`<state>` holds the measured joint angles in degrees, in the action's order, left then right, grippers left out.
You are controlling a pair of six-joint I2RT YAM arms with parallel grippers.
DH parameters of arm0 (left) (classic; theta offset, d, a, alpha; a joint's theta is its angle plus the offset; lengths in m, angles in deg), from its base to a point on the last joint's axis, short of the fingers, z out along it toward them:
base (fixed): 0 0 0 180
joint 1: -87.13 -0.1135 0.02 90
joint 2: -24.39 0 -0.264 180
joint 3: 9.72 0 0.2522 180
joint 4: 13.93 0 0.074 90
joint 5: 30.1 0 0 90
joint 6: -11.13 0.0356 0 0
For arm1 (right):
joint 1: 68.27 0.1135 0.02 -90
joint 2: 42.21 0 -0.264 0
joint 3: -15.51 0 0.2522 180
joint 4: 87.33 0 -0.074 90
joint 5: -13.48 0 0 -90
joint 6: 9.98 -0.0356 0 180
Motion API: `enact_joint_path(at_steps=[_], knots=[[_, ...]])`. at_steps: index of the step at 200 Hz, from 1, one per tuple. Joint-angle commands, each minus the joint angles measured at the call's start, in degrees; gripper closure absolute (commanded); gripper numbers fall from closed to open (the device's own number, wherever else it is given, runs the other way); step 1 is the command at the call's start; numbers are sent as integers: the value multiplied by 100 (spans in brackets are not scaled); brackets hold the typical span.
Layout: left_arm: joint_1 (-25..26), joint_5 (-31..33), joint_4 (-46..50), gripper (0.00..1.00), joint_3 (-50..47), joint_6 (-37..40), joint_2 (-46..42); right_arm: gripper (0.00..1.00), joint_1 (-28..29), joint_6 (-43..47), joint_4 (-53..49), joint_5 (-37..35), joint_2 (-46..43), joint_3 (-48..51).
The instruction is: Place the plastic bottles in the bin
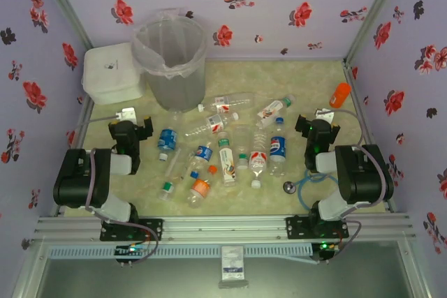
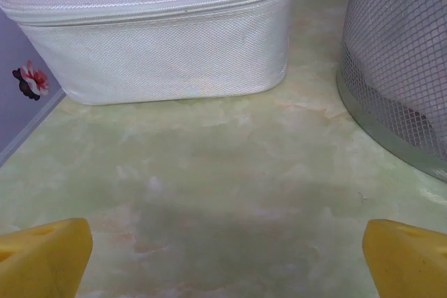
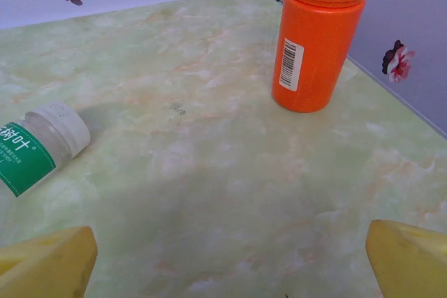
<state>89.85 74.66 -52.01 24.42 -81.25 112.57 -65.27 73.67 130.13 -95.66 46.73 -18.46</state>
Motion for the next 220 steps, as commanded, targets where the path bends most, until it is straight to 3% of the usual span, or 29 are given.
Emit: enact_joint_path(at_steps=[1,66,82,220], knots=[[-44,-70,-143,0,133,158,61,1,33,90,180,-143,54,-93],[-140,-254,-23,0,185,105,54,0,-35,37,74,-38,53,-159],[-153,-287,3,0,201,88,51,0,-148,-15,-3,320,49,-179],[-219,-412,41,0,210,88,13,0,-156,-24,6,346,37,-177]])
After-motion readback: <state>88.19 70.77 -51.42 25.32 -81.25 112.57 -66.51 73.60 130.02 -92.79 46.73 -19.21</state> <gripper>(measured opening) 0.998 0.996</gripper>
